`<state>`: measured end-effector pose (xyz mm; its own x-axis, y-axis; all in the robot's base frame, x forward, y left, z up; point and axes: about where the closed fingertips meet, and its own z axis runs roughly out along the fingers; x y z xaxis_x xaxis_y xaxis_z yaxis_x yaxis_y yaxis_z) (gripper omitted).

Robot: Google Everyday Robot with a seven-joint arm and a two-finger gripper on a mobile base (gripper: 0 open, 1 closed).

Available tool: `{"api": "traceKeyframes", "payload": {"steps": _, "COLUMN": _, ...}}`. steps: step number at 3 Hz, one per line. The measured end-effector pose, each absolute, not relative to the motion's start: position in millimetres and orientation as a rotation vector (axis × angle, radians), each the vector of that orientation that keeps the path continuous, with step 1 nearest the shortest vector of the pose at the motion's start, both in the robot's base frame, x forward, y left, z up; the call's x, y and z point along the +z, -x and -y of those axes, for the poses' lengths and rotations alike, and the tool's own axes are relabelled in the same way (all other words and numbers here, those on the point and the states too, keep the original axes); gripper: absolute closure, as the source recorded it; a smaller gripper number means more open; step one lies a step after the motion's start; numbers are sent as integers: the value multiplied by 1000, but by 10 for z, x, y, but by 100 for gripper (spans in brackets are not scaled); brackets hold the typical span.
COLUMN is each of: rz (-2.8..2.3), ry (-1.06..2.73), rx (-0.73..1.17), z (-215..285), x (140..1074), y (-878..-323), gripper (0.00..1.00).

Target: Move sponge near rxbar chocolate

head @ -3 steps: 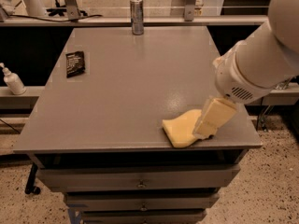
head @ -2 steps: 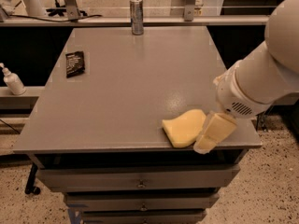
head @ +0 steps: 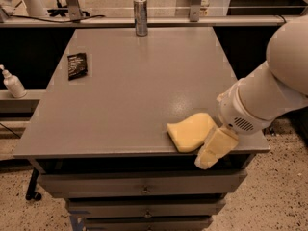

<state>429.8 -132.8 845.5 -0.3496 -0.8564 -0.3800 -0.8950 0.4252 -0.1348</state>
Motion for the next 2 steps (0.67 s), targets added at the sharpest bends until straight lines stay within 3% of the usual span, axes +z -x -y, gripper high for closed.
{"api": "traceKeyframes", "payload": {"steps": 1, "rz": -2288, "ry": 1470, "rx": 142, "z": 1320, "x": 8472, "y": -4385, "gripper": 16}}
{"api": "traceKeyframes", "payload": {"steps": 2, "rz": -2290, "ry": 1447, "rx": 147, "z": 1326, "x": 8509, "y": -4425, "gripper": 39}}
